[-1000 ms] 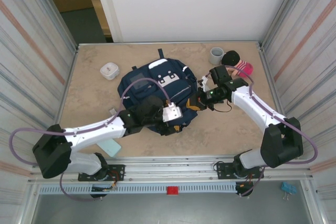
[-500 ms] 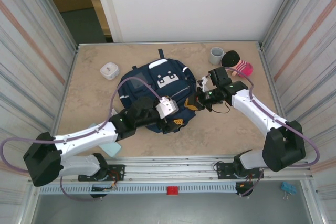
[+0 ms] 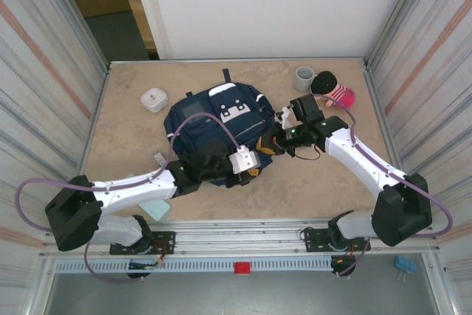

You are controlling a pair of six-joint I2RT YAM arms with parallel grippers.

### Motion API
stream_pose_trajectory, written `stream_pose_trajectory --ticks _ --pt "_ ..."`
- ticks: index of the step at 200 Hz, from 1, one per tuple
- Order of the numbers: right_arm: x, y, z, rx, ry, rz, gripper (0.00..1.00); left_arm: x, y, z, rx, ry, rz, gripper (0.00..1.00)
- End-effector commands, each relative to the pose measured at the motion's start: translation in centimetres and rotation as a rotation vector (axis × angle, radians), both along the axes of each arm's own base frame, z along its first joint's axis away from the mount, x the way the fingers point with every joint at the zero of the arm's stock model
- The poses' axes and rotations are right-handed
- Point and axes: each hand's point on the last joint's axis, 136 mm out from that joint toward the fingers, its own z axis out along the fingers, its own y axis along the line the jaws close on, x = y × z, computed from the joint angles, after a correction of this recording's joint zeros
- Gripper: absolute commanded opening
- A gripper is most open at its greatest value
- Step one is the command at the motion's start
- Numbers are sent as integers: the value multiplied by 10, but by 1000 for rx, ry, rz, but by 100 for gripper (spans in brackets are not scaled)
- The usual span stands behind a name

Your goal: Pack the student bag

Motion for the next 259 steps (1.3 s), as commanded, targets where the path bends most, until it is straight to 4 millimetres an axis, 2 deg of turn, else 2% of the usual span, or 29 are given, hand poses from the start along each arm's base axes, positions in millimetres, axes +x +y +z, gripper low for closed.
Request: stream_pose_trajectory --ticks 1,14,22,47,78,95,118,147,158,170,187,205,223,235,259 --pt "1 -6 6 -7 -47 -6 0 -19 -6 -3 24 -16 -103 18" --pt "0 -7 -3 -22 -36 -5 0 -34 -7 -11 53 -39 -171 6" --pt "-1 -7 -9 -29 -27 -2 1 -41 -5 -17 84 -61 -206 3" --pt "-6 -14 -29 -129 -47 31 6 -59 2 -38 191 -137 -295 0" --pt "-14 -21 -51 -254 -66 90 15 -60 5 -40 204 -188 -317 0" --pt "-16 -19 -58 -278 -76 116 13 -60 6 -39 205 -207 -321 0" --pt "-17 -16 -61 -293 -96 161 1 -62 10 -45 234 -201 -331 0" --pt "-16 -32 -67 -379 -158 233 0 -65 22 -54 257 -163 -313 0" --pt "-18 -24 -58 -335 -208 277 0 -65 28 -53 248 -126 -284 10" --pt "-23 -7 -40 -250 -291 337 0 -63 32 -48 240 -91 -245 28" --pt "-30 13 -16 -142 -400 382 0 -54 32 -21 141 -49 -139 49" --pt "-38 23 3 -94 -485 421 0 -42 34 18 -31 -16 -30 60" --pt "-45 27 14 -78 -543 456 0 -30 42 43 -106 -26 62 71" --pt "-50 30 20 -60 -570 476 0 -18 49 49 -106 -42 137 77" --pt "-55 33 29 -34 -600 505 0 2 55 44 -56 -38 220 77"
